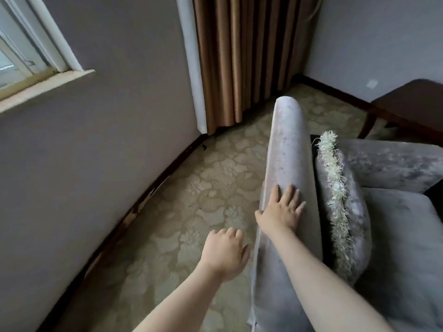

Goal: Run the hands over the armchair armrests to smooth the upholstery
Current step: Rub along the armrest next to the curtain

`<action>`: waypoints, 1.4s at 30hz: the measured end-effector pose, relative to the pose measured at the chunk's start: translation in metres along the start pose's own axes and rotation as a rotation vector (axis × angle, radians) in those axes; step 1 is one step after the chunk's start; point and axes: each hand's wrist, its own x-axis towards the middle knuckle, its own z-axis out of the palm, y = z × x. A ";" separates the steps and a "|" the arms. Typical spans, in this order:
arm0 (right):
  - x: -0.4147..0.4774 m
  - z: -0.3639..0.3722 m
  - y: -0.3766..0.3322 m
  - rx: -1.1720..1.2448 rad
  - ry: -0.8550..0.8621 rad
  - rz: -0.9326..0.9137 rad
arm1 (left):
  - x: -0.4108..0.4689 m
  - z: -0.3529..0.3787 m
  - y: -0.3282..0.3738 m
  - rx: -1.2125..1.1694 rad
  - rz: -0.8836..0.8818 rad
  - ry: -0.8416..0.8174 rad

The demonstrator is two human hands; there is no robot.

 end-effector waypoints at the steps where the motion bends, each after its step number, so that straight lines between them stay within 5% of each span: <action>1: 0.000 0.004 -0.002 -0.004 0.005 0.033 | 0.000 -0.002 -0.015 0.005 0.020 -0.001; 9: 0.000 0.003 -0.014 -0.091 -0.028 0.204 | 0.001 -0.009 -0.120 0.057 -0.057 -0.114; 17: 0.010 0.004 -0.018 -0.071 -0.005 0.321 | 0.068 -0.015 -0.147 0.053 0.091 -0.118; 25: 0.100 -0.003 -0.029 0.025 0.083 0.448 | 0.226 -0.025 -0.161 0.175 0.381 -0.093; 35: 0.253 -0.043 -0.056 0.101 0.085 0.513 | 0.421 -0.058 -0.135 0.171 0.545 -0.049; 42: 0.350 -0.040 -0.070 0.140 0.157 0.757 | 0.522 -0.052 -0.125 0.223 0.804 -0.035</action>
